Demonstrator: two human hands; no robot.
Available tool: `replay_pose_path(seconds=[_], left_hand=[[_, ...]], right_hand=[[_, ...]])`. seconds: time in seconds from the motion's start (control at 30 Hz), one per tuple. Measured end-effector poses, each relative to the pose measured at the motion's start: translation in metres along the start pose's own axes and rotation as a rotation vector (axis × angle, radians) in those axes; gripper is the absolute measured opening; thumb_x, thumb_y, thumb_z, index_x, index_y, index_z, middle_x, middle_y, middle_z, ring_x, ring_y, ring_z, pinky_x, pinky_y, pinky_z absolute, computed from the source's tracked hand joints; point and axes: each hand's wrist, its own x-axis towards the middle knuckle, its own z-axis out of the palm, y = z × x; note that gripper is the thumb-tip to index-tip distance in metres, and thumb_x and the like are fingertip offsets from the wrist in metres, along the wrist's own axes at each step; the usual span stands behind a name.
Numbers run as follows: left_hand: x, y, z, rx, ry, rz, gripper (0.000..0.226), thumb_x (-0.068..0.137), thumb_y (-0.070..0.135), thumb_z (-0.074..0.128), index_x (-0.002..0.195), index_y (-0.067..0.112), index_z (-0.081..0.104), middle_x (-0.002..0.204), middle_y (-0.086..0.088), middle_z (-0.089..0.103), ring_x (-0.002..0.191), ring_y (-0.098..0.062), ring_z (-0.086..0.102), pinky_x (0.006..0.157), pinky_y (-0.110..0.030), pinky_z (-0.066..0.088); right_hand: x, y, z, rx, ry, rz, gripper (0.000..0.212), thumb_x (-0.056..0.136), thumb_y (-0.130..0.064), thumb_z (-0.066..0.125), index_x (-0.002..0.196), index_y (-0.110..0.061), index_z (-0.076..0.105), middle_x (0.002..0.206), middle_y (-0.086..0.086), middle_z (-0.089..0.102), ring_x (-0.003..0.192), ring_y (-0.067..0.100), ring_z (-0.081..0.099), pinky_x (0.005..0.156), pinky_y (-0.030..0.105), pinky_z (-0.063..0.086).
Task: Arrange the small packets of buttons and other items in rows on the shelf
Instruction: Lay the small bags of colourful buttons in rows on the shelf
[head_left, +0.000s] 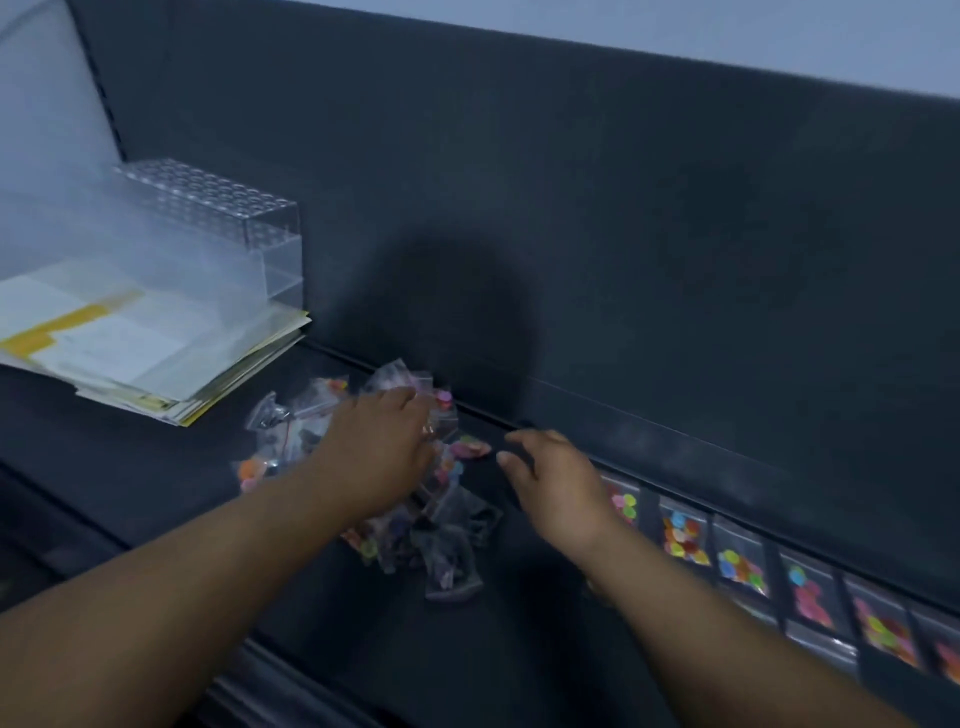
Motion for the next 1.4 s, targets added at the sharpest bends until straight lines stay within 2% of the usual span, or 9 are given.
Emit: replay_pose_path(seconds=[0.23,0.4,0.5,0.7,0.83,0.93,1.1,1.27,1.4], left_hand=[[0.057,-0.023,0.013,-0.089,-0.003,-0.01,0.047,0.092,0.035,0.046,0.137,0.02,0.045,0.137,-0.006,0.05,0.125,-0.028,0.046,0.1,-0.036,0.037],[0.097,-0.037,0.022,-0.097,-0.009,-0.031,0.024,0.09,0.034,0.048,0.101,0.015,0.059,0.11,-0.008,0.062,0.106,-0.032,0.055,0.084,-0.036,0.04],[0.115,-0.042,0.026,-0.074,-0.085,-0.069,0.029,0.092,0.038,0.048,0.11,0.019,0.061,0.116,-0.007,0.062,0.11,-0.032,0.054,0.085,-0.035,0.037],[0.122,-0.041,0.033,-0.141,-0.215,-0.095,0.02,0.084,0.016,0.055,0.102,0.021,0.065,0.111,-0.003,0.061,0.104,-0.026,0.056,0.089,-0.035,0.045],[0.117,-0.041,0.023,-0.374,-0.115,-0.116,0.02,0.083,0.011,0.054,0.071,0.026,0.059,0.084,0.005,0.063,0.09,-0.021,0.061,0.077,-0.032,0.048],[0.111,-0.035,0.009,-0.653,-0.019,-0.168,0.021,0.084,0.008,0.053,0.069,0.019,0.062,0.071,0.007,0.063,0.07,-0.007,0.061,0.057,-0.022,0.045],[0.096,-0.011,-0.025,-0.997,0.06,-0.224,0.014,0.084,0.004,0.058,0.072,0.01,0.062,0.077,-0.01,0.068,0.074,-0.024,0.064,0.068,-0.038,0.056],[0.069,0.04,-0.041,-1.282,-0.174,-0.31,0.016,0.09,0.005,0.052,0.076,0.012,0.052,0.078,-0.014,0.064,0.067,-0.027,0.064,0.054,-0.033,0.057],[0.052,0.084,-0.041,-1.328,-0.269,-0.259,0.016,0.093,0.009,0.052,0.078,0.014,0.051,0.073,-0.01,0.065,0.059,-0.02,0.064,0.045,-0.024,0.052]], right_hand=[[0.047,-0.003,0.027,0.089,-0.058,0.143,0.04,0.093,-0.033,0.055,0.129,-0.015,0.055,0.128,0.005,0.054,0.113,0.02,0.055,0.09,0.021,0.04],[0.066,-0.001,0.039,0.091,-0.119,0.154,0.046,0.09,-0.036,0.059,0.13,-0.016,0.053,0.129,0.004,0.05,0.114,0.019,0.053,0.089,0.02,0.04],[0.071,-0.002,0.042,0.046,-0.159,0.111,0.049,0.087,-0.036,0.064,0.129,-0.014,0.054,0.123,0.005,0.047,0.11,0.021,0.054,0.086,0.019,0.04],[0.073,0.003,0.045,0.077,-0.126,0.062,0.01,0.088,-0.023,0.063,0.097,-0.021,0.067,0.1,-0.002,0.053,0.094,0.018,0.057,0.079,0.023,0.044],[0.072,0.003,0.043,0.393,-0.092,0.144,0.014,0.088,-0.025,0.063,0.075,-0.029,0.065,0.08,-0.006,0.065,0.075,0.011,0.059,0.072,0.027,0.048],[0.066,-0.001,0.031,0.653,-0.067,0.209,0.021,0.091,-0.024,0.061,0.07,-0.025,0.064,0.067,-0.006,0.058,0.062,0.008,0.05,0.064,0.023,0.041],[0.042,-0.004,-0.002,1.089,-0.138,0.426,0.015,0.096,-0.015,0.049,0.093,-0.021,0.062,0.068,-0.006,0.064,0.061,0.008,0.058,0.061,0.022,0.044],[0.008,0.006,-0.043,1.45,-0.193,0.555,0.028,0.097,-0.034,0.04,0.09,-0.016,0.06,0.073,0.002,0.066,0.061,0.014,0.062,0.062,0.026,0.046],[-0.022,0.026,-0.062,1.322,-0.102,0.496,0.012,0.093,-0.028,0.055,0.092,-0.017,0.059,0.073,0.0,0.067,0.06,0.009,0.061,0.057,0.021,0.049]])
